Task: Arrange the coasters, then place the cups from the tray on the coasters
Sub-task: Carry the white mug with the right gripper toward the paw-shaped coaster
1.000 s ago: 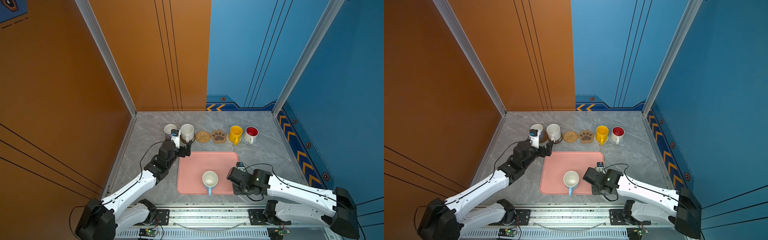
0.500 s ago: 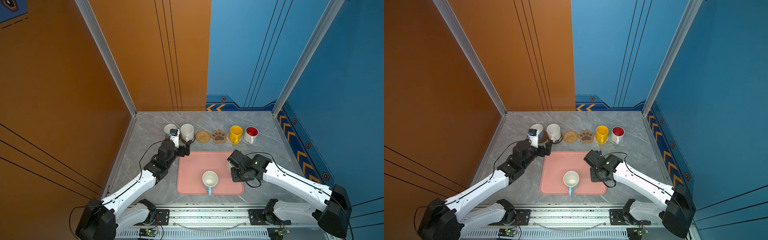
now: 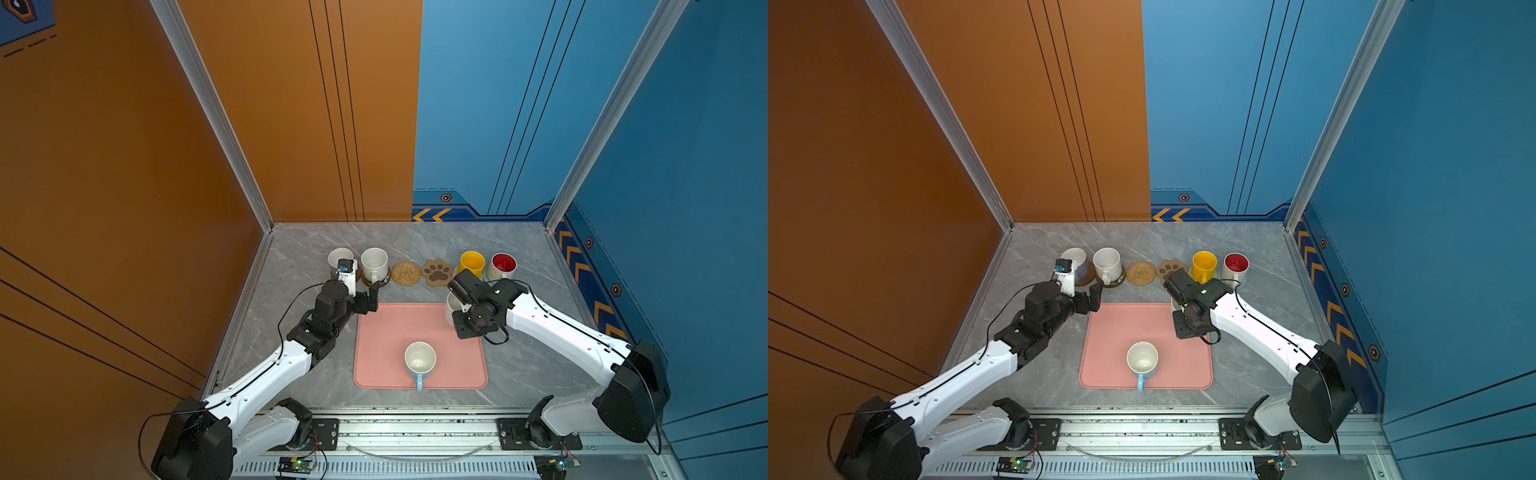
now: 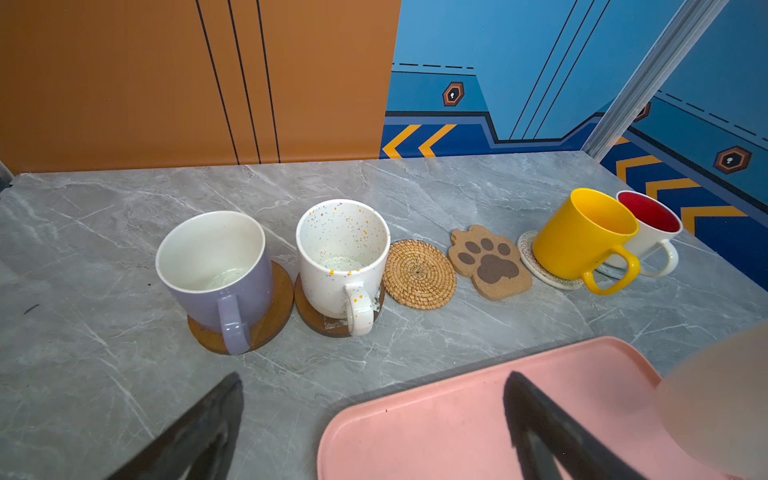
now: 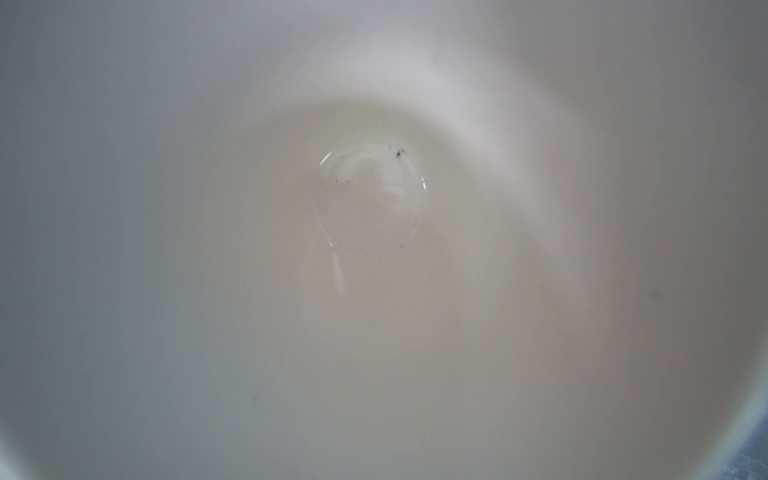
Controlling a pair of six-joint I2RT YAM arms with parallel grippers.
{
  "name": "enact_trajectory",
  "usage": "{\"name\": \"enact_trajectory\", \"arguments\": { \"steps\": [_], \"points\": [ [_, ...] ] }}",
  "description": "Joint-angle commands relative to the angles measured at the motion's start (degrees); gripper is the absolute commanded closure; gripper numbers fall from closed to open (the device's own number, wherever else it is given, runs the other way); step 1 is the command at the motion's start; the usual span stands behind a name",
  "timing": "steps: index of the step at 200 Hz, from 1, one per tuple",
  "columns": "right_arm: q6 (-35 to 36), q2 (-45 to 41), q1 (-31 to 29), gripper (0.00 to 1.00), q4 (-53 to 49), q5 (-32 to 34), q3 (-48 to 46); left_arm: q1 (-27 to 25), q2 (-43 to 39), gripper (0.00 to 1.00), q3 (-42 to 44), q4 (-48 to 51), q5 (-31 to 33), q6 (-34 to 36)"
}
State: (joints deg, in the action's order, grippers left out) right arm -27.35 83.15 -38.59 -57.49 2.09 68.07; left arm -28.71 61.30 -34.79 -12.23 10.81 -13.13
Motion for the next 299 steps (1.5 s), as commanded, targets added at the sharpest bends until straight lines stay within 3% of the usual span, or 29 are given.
{"name": "enact_trajectory", "arguments": {
  "steps": [1, 132, 299],
  "points": [
    [3.67, 2.04, 0.85, 1.00, -0.16, 1.41, 4.74, 0.85, -0.43, 0.02, 0.85, 0.01, -0.72, -0.32],
    [9.99, 18.42, 6.66, 1.00, 4.15, -0.05, 20.76, 1.85, -1.18, 0.02, 1.53, 0.04, -1.26, -0.76],
    [11.45, 36.78, 11.30, 1.00, 3.26, -1.60, 40.45, 2.52, -2.36, 0.02, 1.90, 0.17, -1.39, -1.07]
  ]
}}
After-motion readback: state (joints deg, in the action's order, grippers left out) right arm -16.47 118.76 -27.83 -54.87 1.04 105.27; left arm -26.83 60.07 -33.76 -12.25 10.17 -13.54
